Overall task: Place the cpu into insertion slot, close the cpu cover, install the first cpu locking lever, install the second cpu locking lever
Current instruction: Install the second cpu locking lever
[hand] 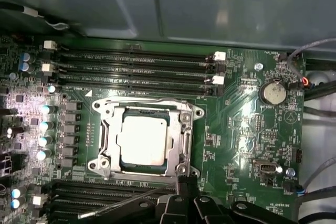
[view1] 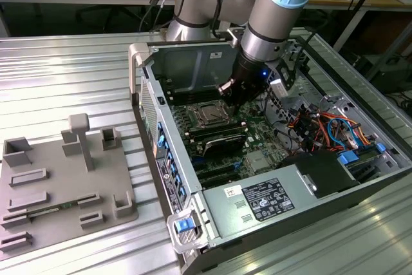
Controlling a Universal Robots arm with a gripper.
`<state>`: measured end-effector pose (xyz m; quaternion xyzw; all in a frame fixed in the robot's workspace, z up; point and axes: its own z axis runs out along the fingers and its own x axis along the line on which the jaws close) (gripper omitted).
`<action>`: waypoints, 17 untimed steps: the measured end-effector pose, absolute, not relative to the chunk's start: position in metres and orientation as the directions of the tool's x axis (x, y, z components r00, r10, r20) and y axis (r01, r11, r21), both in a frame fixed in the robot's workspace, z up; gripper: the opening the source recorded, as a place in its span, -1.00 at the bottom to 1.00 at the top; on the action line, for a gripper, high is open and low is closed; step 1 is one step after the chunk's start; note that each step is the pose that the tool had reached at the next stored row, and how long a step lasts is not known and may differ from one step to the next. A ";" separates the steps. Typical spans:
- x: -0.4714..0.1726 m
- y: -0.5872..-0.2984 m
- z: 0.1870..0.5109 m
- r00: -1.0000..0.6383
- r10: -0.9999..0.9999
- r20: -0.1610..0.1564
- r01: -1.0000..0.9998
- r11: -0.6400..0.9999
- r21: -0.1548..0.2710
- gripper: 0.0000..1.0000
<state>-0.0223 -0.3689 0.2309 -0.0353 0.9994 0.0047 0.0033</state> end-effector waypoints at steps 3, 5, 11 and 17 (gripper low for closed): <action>-0.023 -0.373 0.231 -0.997 -0.070 -0.007 -0.070 0.997 0.009 -0.79; -0.025 -0.374 0.231 -0.997 -0.070 -0.006 -0.070 0.997 0.009 -0.79; -0.037 -0.379 0.231 -0.998 -0.071 -0.003 -0.071 0.997 0.009 -0.79; -0.048 -0.380 0.230 -0.998 -0.071 0.000 -0.071 0.997 0.010 -0.79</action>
